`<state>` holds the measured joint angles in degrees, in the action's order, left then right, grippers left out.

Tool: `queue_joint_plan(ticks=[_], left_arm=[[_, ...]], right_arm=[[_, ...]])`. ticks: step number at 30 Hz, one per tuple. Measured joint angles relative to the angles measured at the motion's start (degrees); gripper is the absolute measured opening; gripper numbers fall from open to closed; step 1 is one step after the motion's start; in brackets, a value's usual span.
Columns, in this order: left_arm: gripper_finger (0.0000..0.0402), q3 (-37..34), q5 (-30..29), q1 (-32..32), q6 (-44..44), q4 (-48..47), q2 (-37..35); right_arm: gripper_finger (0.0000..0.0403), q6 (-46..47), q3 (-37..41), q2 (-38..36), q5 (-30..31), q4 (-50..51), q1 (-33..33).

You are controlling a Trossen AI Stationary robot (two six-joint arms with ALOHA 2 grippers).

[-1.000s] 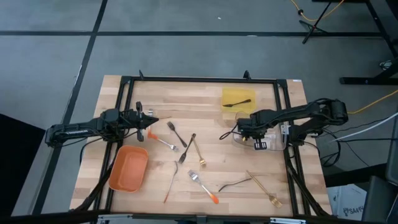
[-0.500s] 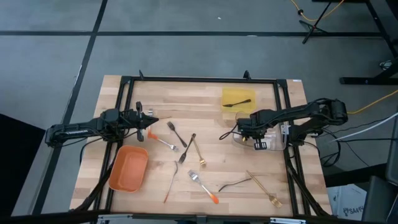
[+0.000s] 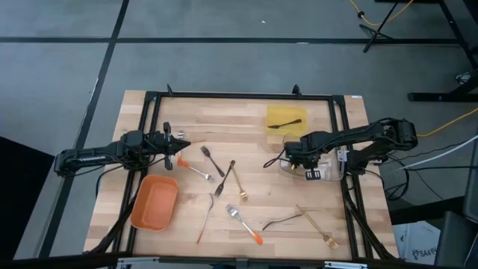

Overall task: Sort silverware by color (type)
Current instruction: Put the gold fork into the transparent bin, then put the orange fork into the orange bin

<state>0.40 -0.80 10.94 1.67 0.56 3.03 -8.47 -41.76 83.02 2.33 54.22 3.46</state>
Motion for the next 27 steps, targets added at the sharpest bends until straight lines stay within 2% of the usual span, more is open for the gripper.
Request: queue_joint_plan(ticks=[7, 21, 27], left_arm=[[0.0, 0.0, 0.0, 0.02, 0.0, 0.0, 0.01], [0.0, -0.01, 0.0, 0.02, 0.0, 0.17, 0.0], [0.0, -0.04, -0.07, 0.0, -1.14, 5.55, 0.02]], right_arm=[[0.0114, 0.0, 0.02, 0.0, 0.0, 0.0, 0.0], [0.0115, -0.04, -2.01, 0.11, 0.84, 1.73, -0.03], [0.0115, 0.03, -4.73, 0.09, 3.13, 5.74, -0.07]])
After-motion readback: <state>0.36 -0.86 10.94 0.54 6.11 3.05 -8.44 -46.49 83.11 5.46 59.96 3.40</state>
